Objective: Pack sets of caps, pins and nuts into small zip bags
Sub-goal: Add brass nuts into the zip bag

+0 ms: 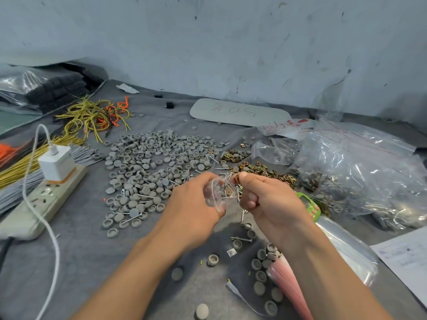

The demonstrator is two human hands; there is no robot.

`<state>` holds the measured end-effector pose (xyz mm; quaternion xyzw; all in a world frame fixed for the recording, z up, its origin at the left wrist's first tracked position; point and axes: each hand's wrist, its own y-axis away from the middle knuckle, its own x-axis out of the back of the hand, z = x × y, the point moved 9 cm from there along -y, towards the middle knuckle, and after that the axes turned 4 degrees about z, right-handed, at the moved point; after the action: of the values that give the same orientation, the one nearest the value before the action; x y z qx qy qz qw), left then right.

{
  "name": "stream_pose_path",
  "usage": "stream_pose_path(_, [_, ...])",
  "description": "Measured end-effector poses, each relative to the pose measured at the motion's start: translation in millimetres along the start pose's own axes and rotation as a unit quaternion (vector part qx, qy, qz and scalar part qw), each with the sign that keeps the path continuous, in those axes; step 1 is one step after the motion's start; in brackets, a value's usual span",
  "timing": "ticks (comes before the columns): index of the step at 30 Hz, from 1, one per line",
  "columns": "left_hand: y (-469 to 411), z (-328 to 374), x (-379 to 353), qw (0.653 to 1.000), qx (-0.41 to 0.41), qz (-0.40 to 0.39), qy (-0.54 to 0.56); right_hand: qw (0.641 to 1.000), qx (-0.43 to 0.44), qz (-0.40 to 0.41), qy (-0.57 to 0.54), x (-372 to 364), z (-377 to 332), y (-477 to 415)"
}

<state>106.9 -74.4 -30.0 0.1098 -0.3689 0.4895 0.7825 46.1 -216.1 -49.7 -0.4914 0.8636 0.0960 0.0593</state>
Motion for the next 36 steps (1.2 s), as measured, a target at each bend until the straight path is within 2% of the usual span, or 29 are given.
stream_pose_path(2, [1, 1, 0, 1.0, 0.001, 0.001, 0.015, 0.998, 0.04, -0.024, 0.049, -7, -7, 4])
stream_pose_path(5, [0, 0, 2, 0.999, 0.007, 0.005, 0.048, 0.974, 0.134, -0.029, 0.181, -23, -24, 13])
stream_pose_path(7, [-2, -4, 4, 0.997, 0.017, 0.011, 0.073, 0.979, 0.148, -0.012, 0.142, -25, -32, 14])
stream_pose_path(9, [-3, -9, 6, 0.994, 0.027, 0.021, 0.101, 0.987, 0.126, 0.07, 0.075, 0, -36, 6])
stream_pose_path(11, [-4, -16, 12, 0.988, 0.04, 0.039, 0.145, 0.974, 0.116, 0.174, 0.082, 34, -38, -1])
stream_pose_path(13, [-4, -21, 21, 0.978, 0.057, 0.069, 0.189, 0.941, 0.133, 0.238, 0.2, 57, -41, -8])
stream_pose_path(14, [-5, -23, 26, 0.974, 0.062, 0.084, 0.204, 0.923, 0.137, 0.235, 0.273, 57, -41, -12])
stream_pose_path(16, [-5, -24, 36, 0.969, 0.062, 0.113, 0.211, 0.882, 0.117, 0.174, 0.421, 41, -29, -25])
stream_pose_path(18, [-4, -25, 42, 0.97, 0.057, 0.131, 0.196, 0.826, 0.093, 0.118, 0.543, 27, -12, -32])
stream_pose_path(22, [-1, -29, 46, 0.976, 0.053, 0.13, 0.169, 0.743, 0.104, 0.119, 0.651, 16, -3, -35])
stream_pose_path(24, [0, -29, 47, 0.976, 0.049, 0.129, 0.166, 0.715, 0.126, 0.124, 0.677, 11, -5, -34])
stream_pose_path(29, [1, -28, 46, 0.98, 0.038, 0.124, 0.15, 0.713, 0.129, 0.123, 0.678, 9, -3, -36])
stream_pose_path(33, [0, -26, 41, 0.986, 0.024, 0.105, 0.126, 0.726, 0.133, 0.146, 0.659, 14, -8, -35])
stream_pose_path(35, [-1, -25, 39, 0.988, 0.023, 0.098, 0.114, 0.753, 0.147, 0.173, 0.618, 18, -13, -28])
stream_pose_path(36, [-1, -23, 39, 0.99, 0.021, 0.094, 0.104, 0.785, 0.155, 0.185, 0.57, 20, -17, -23])
